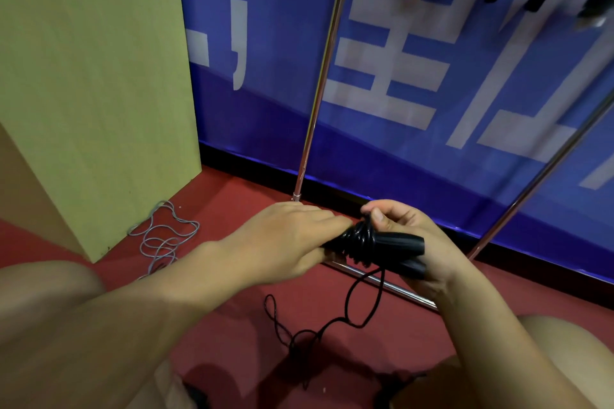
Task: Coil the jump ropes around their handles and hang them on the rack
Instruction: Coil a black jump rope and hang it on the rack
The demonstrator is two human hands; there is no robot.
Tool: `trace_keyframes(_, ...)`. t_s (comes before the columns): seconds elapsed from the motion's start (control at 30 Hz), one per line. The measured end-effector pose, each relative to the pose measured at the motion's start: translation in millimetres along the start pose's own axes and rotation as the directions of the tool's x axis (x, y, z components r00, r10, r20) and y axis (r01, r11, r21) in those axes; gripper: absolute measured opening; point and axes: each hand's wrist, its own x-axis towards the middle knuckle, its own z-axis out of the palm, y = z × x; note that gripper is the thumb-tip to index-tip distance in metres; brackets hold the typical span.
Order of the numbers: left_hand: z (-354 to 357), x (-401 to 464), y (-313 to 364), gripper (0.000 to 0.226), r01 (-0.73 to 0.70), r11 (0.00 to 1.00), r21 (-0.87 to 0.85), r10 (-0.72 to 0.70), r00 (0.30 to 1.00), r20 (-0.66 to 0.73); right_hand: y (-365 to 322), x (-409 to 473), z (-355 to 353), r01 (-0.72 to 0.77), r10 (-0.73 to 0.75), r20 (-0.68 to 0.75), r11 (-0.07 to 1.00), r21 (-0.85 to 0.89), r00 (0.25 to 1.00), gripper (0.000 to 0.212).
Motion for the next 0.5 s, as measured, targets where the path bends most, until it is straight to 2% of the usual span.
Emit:
trace_keyframes(0.07,-2,1,3,0.036,0.046,0.997,-0.062,-0.05,0.997,-0.059,0,0,0,0.061,-0.06,0.016,0.995,-0.079,0.998,0.006)
trace_keyframes(0.13,-4,2,6,0.037,0.124,0.981,-0.151,-0.143,0.983,-0.119,1,1,1,0.109,-0.105,0.031,0.981,-0.163,0.994,0.007)
trace_keyframes(0.2,-6,4,7,0.039,0.223,0.953,-0.206,-0.258,0.953,-0.158,3,1,3,0.084,-0.083,0.01,0.984,-0.154,0.996,0.005)
trace_keyframes(0.27,-6,3,5,0.042,0.299,0.932,-0.203,-0.337,0.922,-0.19,6,2,4,0.051,-0.05,0.008,0.989,-0.136,0.999,0.018)
trace_keyframes(0.4,-5,4,3,0.033,0.415,0.886,-0.209,-0.457,0.858,-0.234,9,5,5,0.109,-0.106,0.029,0.986,-0.129,0.994,0.023)
trace_keyframes(0.5,-5,7,3,0.031,0.519,0.825,-0.224,-0.561,0.799,-0.217,11,7,4,0.119,-0.114,0.046,0.982,-0.143,0.992,0.023)
